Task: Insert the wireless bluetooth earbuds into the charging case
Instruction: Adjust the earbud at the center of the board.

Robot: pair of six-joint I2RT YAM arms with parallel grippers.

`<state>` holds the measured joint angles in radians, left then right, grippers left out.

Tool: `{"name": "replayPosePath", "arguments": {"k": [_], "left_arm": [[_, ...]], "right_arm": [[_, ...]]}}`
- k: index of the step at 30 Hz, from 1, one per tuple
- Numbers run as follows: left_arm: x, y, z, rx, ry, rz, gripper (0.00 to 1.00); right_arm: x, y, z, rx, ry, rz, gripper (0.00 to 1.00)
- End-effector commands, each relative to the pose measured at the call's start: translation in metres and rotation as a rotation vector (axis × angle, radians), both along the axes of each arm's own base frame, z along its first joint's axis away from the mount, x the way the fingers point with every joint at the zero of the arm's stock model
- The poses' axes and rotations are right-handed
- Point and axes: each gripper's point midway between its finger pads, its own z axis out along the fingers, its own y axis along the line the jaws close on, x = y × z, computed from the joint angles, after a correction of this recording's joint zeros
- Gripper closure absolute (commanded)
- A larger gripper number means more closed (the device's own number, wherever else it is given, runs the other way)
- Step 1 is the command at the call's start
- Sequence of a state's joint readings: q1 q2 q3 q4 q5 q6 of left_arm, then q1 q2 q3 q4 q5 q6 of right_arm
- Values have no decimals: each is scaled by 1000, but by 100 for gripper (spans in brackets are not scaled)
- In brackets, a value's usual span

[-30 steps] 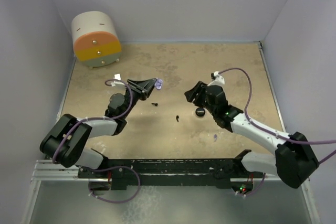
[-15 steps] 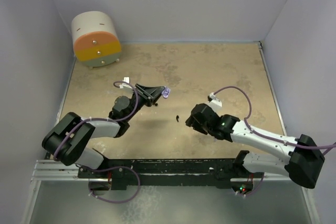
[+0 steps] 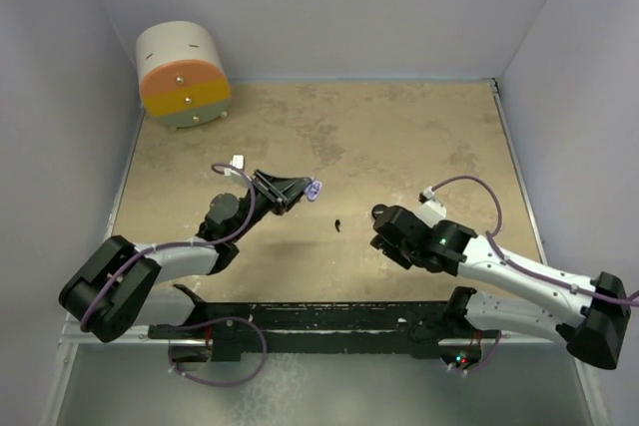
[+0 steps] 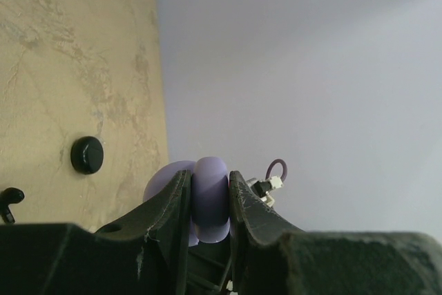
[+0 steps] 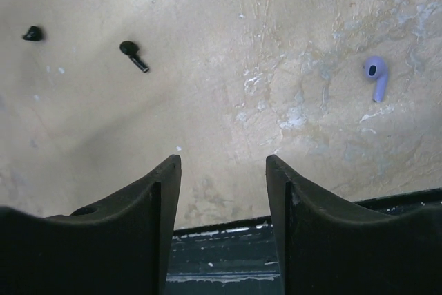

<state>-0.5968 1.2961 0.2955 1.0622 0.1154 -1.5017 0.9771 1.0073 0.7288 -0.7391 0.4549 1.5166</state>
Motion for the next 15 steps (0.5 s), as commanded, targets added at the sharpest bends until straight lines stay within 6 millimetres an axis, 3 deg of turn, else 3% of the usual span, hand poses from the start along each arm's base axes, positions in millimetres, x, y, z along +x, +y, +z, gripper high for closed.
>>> {"name": "replayPosePath", "arguments": {"k": [1,9,15], "left_arm": [[-9,-5,7,5,-50,-44,100],[-15,-14,4,-16,-52,-102,100],[-17,-20,5,-13,-54,-135,100]], "right_arm": [[1,-11,22,46,-61,-50,45],[18,-34,14,7,-40,-114,41],[55,-49,4,-75,-30,-146,35]]}}
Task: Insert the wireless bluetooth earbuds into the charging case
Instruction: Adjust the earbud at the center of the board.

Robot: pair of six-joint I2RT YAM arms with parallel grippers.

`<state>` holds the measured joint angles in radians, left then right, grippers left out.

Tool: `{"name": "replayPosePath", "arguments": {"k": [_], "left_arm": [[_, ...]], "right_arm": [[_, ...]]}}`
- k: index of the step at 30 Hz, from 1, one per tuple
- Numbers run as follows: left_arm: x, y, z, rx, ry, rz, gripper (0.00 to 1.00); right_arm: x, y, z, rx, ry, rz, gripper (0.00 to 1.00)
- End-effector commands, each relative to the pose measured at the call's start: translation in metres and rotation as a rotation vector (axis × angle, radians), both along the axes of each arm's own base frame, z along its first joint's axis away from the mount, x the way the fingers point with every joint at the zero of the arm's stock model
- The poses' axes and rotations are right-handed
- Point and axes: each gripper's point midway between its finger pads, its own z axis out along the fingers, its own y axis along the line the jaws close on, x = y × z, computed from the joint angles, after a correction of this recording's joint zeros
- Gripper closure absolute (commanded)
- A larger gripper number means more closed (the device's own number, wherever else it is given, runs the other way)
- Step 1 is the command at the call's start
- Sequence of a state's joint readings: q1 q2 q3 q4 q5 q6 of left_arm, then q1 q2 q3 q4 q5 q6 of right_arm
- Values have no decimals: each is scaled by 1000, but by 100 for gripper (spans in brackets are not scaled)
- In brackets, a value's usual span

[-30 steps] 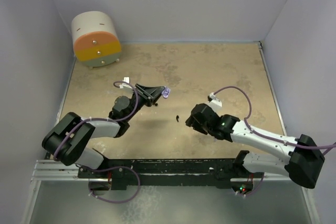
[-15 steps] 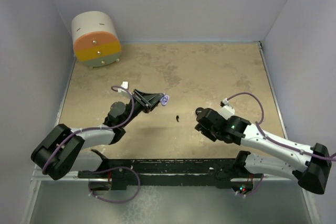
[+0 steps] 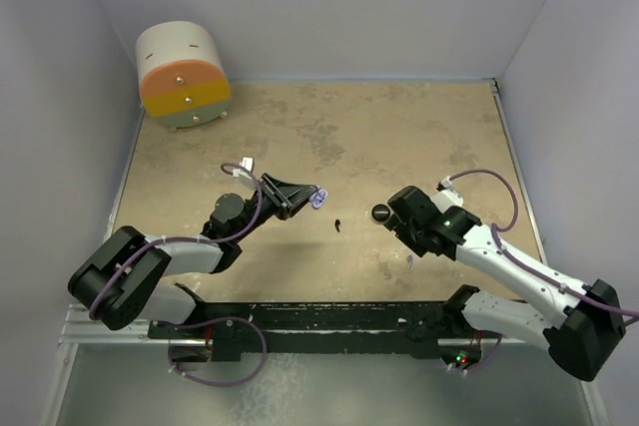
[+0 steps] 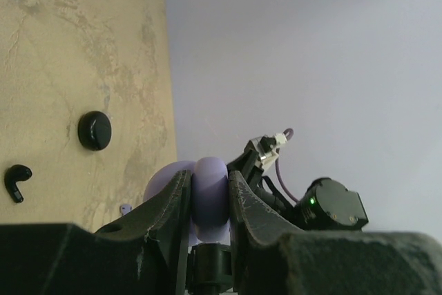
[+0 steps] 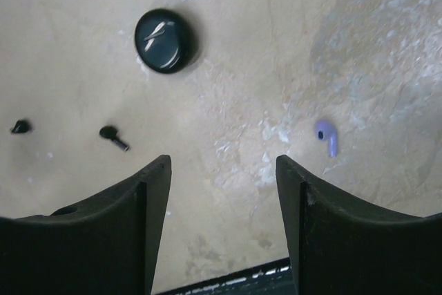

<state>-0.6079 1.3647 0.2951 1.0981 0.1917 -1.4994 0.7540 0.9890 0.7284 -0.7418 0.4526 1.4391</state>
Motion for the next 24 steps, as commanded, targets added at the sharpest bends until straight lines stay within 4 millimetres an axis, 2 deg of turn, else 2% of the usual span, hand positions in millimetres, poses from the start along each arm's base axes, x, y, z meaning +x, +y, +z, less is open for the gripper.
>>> {"name": "replayPosePath", "arguments": {"k": [1,7,12,19,24], "left_arm": [[-7,-7,22,-43,-75,-53,100],[-7,-12,23,-30,-75,-76,100],[-9,-18,20,-47,-62,-116,100],[-16,-22,19,-57,-49,-167,100],[-22,-25,19,-45,-51,-200,100]], "right_arm": [[28,-8,2,-46,-16,13,35],[30,-22,-1,-53,6,-11,35],[21,-24,-23,-50,77,4,34],[17,-19,-20,-5,74,10,35],[9,-10,-17,-17,105,23,40]]}}
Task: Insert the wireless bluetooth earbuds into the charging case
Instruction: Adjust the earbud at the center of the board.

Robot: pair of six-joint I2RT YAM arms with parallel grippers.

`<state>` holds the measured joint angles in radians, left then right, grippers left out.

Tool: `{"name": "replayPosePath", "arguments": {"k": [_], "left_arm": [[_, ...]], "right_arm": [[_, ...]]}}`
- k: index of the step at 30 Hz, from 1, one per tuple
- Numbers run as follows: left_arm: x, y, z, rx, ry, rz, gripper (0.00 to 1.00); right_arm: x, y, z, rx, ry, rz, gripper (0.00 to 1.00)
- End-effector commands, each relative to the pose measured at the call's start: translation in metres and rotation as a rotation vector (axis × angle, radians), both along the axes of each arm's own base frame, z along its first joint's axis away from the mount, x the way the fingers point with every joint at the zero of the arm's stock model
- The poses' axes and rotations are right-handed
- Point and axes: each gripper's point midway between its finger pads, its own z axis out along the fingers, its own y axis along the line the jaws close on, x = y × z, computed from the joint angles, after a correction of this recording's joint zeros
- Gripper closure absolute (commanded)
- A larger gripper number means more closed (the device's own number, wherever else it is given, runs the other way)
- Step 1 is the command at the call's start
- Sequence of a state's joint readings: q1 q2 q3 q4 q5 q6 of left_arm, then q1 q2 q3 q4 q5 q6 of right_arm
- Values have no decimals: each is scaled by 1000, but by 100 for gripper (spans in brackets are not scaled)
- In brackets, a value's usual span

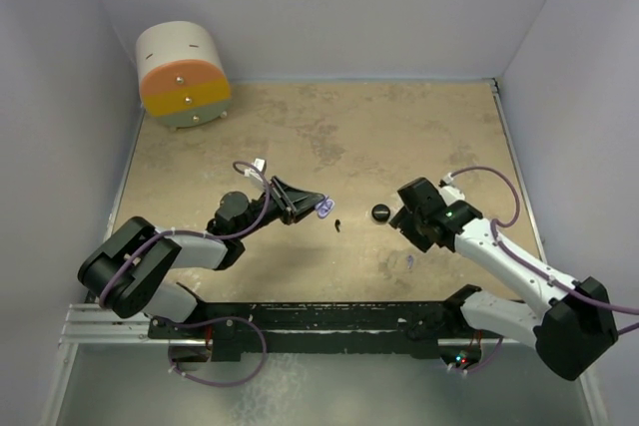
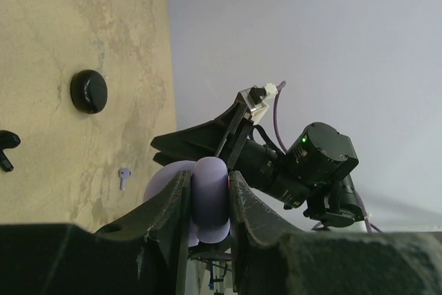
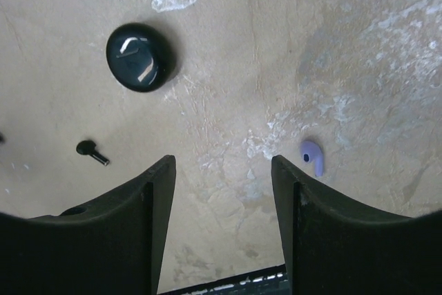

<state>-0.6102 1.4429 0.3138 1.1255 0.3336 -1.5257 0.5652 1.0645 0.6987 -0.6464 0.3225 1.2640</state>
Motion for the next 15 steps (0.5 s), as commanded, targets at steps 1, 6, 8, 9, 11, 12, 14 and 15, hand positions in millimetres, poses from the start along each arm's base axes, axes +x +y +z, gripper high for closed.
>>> {"name": "replayPosePath", "arguments": {"k": [1,6,8,9,11,12,14,15], "left_arm": [[-7,-8,31,-52,-92,-62,100],[-12,-8,27,-39,-93,-83,100],[-13,-7,26,-42,-93,-84,100],[-13,-8,26,-43,-90,-85,100],[-14,-8,26,-51,-92,-92,100],[-15,-8,26,-54,-94,-96,100],[-17,-7,24,-55,-89,-96,100],[-17,-6,22,-52,-87,-97,100]], "right_arm": [[-7,12,10,-12,13,13,40],[-6,23,17,-65,49,22,37],[-18,24,2,-75,128,40,35],[-22,24,-5,-84,151,65,34],[-26,22,-12,-90,169,78,32],[-27,19,-12,-91,166,86,32],[-24,17,-7,-81,136,115,33],[-21,17,-3,-67,112,121,33]]}}
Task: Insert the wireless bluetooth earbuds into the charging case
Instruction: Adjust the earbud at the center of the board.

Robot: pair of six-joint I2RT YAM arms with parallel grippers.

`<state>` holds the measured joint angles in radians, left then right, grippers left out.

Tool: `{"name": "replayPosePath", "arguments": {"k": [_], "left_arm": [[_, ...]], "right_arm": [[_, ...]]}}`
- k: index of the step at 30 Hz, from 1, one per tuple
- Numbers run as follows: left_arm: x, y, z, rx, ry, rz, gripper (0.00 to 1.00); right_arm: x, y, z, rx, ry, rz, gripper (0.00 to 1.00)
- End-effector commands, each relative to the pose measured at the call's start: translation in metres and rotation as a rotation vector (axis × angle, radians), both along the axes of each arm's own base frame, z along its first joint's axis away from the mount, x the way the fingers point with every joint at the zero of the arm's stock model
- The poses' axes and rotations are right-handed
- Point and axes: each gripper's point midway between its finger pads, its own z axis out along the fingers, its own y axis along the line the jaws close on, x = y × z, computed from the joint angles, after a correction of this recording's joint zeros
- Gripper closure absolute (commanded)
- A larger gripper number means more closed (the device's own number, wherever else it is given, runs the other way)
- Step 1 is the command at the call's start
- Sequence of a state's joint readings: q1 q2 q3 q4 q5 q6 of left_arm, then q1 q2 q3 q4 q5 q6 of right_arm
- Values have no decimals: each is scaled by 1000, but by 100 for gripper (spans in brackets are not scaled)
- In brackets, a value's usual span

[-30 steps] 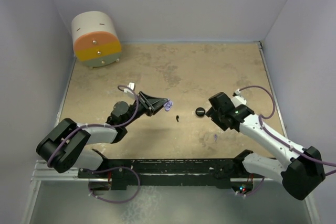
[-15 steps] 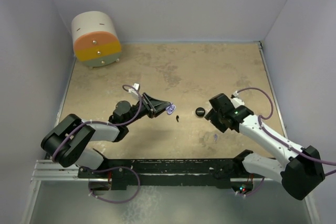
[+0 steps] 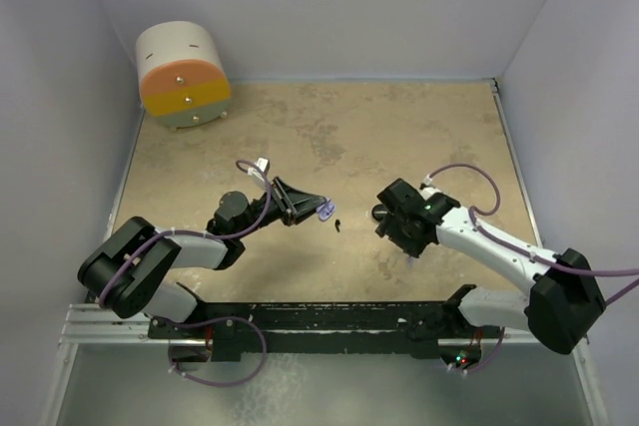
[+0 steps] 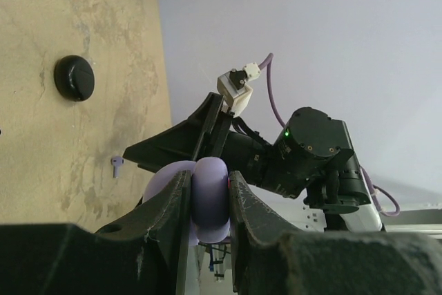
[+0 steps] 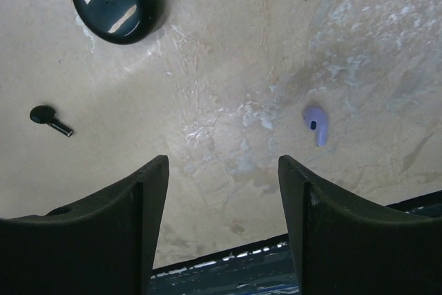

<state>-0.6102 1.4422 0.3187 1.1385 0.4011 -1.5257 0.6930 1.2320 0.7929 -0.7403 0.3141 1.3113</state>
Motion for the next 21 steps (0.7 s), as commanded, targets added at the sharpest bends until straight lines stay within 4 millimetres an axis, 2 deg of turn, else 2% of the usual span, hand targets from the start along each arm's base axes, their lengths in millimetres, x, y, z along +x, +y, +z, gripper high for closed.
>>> {"name": "replayPosePath", "arguments": {"k": [1,4,7,10,17,21], "left_arm": [[-7,-1,16,-42,-68,-29,100],[-8,-2,12,-41,-63,-34,100],[-8,-3,14,-56,-64,-43,100],[-6,-4,15,-65,-62,-46,100],[-5,-6,19,-80,-63,-54,100],[-5,-6,19,-79,-62,-54,100]], "right_arm": [[0,-9,13,22,-44,38,33],[4,-13,10,10,-37,47,32],[3,-20,-14,-65,58,56,29],[2,-25,-27,-116,112,62,26],[14,-32,-17,-88,67,72,26],[13,-33,-22,-91,98,79,27]]}}
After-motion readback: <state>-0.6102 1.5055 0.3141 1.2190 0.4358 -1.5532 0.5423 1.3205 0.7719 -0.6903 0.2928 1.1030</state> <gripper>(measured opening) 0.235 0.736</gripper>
